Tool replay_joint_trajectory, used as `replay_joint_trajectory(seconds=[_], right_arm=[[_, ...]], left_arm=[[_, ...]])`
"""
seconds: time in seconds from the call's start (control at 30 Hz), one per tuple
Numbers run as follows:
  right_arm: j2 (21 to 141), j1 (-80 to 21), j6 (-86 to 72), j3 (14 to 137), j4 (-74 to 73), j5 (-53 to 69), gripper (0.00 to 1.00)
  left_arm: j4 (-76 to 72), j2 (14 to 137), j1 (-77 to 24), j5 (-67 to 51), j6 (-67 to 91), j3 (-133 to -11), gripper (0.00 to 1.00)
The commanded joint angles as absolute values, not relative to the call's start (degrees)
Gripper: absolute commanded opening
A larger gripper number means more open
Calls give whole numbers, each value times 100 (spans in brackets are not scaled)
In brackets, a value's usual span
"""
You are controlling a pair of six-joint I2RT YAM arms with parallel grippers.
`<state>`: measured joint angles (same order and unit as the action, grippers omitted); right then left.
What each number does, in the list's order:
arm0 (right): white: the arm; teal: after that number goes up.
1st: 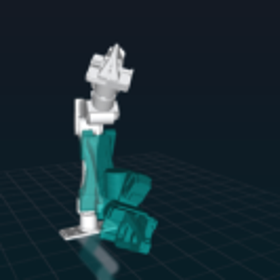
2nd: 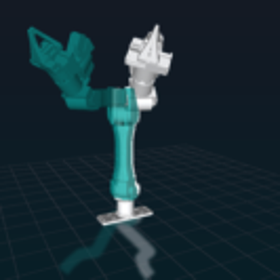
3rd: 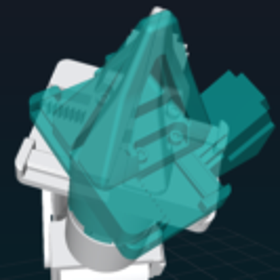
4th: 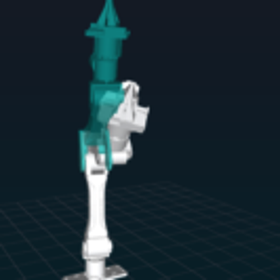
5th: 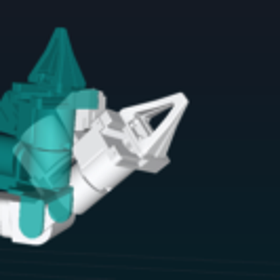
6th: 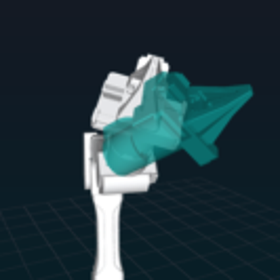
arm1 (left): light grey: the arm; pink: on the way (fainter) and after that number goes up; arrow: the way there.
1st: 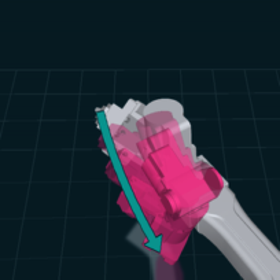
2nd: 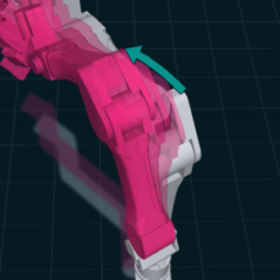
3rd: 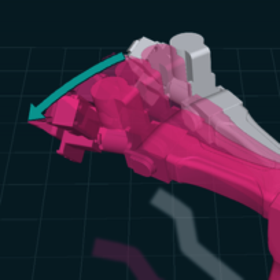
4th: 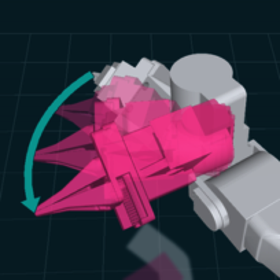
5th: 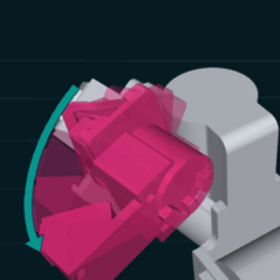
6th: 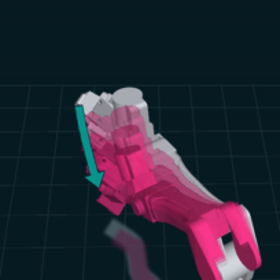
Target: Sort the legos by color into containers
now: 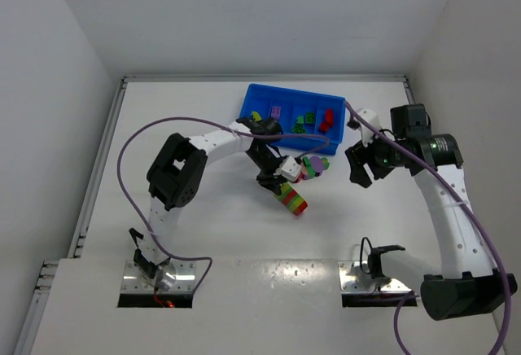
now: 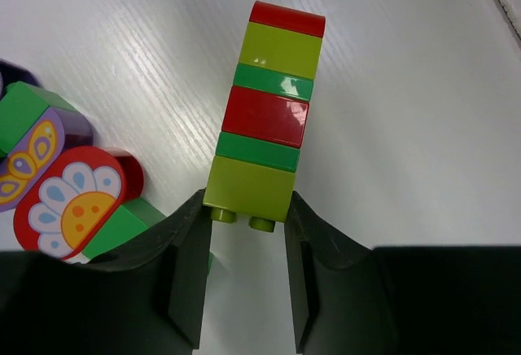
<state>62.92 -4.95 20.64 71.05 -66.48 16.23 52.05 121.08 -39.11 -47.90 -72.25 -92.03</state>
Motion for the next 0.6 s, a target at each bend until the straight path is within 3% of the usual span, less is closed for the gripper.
replay_joint_trajectory(seconds=[0.0,0.23,0.57], right_arm=[[6311,-475,1934,6909,-6565,2117,70],[6468,-562,1802,6346,-5908,4356,78],[7575,-825,1652,6776,-4536,4939,87]], left_arm=[[5203,12155,-3666,-5360,-7147,-9264,20],[4368,11689,-2770,-6774,-5048,-9158,14],[4368,11188,-2646,-7312,-4351,-9158,14]])
